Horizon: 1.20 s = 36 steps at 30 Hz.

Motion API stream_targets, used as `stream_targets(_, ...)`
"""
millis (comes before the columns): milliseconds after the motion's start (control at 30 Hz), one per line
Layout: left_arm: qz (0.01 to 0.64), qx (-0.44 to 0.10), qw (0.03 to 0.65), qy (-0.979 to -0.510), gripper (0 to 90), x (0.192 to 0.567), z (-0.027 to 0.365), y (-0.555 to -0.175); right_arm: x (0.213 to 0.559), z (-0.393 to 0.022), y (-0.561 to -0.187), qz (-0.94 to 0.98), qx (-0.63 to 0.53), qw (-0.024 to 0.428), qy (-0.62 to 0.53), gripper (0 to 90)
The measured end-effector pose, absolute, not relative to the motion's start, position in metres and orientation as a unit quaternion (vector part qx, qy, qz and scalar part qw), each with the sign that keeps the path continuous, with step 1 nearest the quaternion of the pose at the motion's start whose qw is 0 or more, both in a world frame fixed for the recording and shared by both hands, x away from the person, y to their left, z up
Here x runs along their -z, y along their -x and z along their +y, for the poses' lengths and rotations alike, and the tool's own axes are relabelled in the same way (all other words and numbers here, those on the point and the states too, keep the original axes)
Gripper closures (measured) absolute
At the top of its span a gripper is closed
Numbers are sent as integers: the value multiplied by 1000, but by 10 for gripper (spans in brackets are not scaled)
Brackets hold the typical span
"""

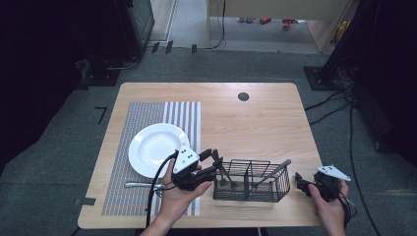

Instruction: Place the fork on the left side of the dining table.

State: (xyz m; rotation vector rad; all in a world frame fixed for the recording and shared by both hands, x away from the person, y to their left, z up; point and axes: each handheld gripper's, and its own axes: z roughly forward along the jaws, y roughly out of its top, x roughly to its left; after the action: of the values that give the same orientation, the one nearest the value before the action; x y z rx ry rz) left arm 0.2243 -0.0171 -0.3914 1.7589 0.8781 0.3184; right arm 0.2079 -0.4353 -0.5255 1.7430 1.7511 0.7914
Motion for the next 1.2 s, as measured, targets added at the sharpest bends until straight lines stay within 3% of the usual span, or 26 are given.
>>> stream_targets(400,364,-139,536,-749,726,393,-25,-224,526,-435,-208,650,-294,270,-647,139)
stream_targets(633,347,-77,568,-742,889,391,-17,-228,525,-435,-208,650,-294,270,-647,139)
stream_targets(1200,297,-78,591,-746,892,352,-9,-214,525,-435,-208,650,-294,270,-647,139)
